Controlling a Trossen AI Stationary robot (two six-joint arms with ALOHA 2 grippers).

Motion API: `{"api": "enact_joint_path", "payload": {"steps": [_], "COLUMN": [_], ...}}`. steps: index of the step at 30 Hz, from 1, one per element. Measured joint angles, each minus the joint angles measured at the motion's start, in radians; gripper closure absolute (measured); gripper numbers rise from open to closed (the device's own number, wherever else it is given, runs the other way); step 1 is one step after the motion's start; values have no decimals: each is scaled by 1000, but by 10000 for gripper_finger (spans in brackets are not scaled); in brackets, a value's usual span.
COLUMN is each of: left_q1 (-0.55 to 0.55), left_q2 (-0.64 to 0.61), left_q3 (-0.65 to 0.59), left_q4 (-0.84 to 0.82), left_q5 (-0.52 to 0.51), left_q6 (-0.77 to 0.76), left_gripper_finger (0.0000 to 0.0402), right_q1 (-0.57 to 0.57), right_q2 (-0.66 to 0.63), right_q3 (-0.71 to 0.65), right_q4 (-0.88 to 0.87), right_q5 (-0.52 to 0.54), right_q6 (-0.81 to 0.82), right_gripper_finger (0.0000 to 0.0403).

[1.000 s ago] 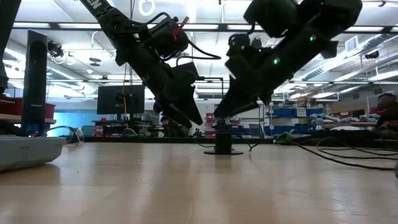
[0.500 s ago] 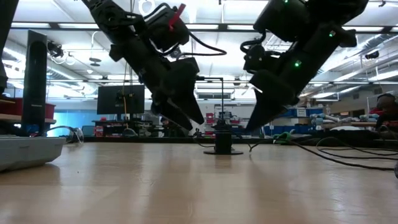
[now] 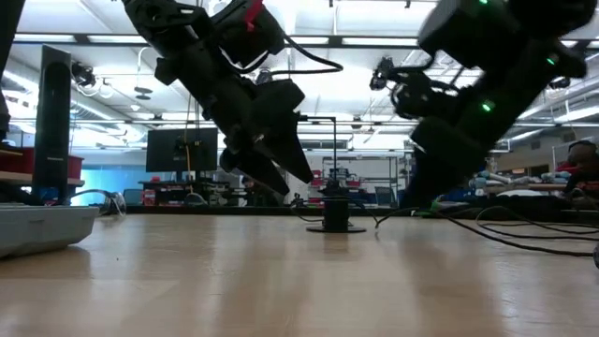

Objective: Coil cords
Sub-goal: Uncoil the black wire from the spool

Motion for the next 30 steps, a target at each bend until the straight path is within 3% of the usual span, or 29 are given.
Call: {"api": "enact_joint_path", "payload": {"steps": [6,10,19,30], "left_q1": [-22,-33,-34,-34], "left_q2": [27,92,245,260], "left_q3": [26,111,343,354], "left_q4": [5,-10,-248,-265], "left_q5": [-49,-75,-114,-150], "left_q6": [-50,-40,34,39], "left_gripper_finger": [49,49,49,49], "right_q1": [17,8,5,-6], "right_q2": [0,0,0,0], "right_q3": [-103,-124,-123,-123], "right_q4": [185,285,316,396], "right_q5": [3,4,3,4], "right_q6": [42,16,-28,-73], "right_gripper_finger": [254,254,254,254]}}
